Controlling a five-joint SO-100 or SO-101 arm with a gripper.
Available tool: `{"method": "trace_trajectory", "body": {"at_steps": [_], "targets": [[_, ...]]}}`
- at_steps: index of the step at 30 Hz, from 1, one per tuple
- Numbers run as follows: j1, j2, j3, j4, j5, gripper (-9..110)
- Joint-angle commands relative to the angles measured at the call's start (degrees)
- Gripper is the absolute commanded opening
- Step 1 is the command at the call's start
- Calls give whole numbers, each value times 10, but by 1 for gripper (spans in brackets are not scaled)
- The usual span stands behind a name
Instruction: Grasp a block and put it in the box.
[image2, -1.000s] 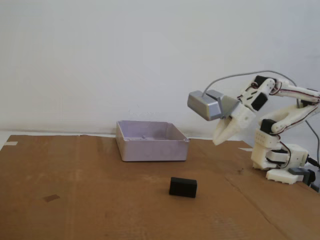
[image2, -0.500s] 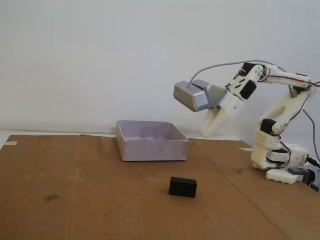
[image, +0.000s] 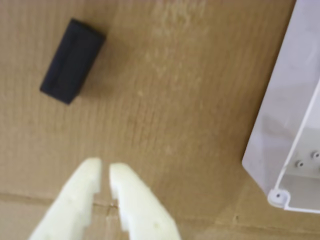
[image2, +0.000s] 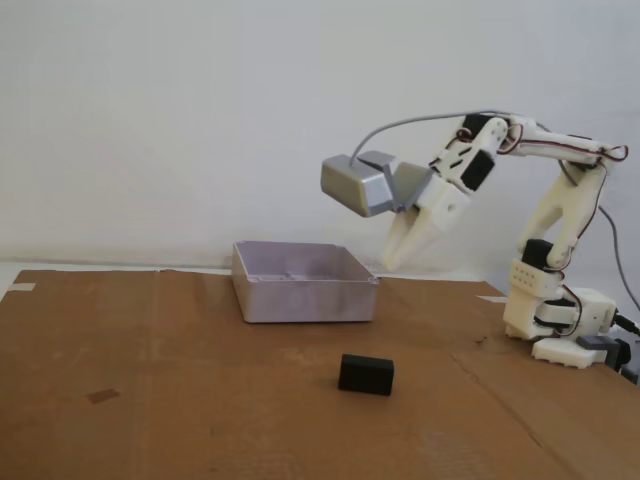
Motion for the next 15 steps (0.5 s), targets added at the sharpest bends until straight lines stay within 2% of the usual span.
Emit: {"method": "trace_trajectory", "body": {"at_steps": [1,15], "targets": [[-1,-3,-108,-28,8,0],[-51,-69,-145,-28,9,0]]}}
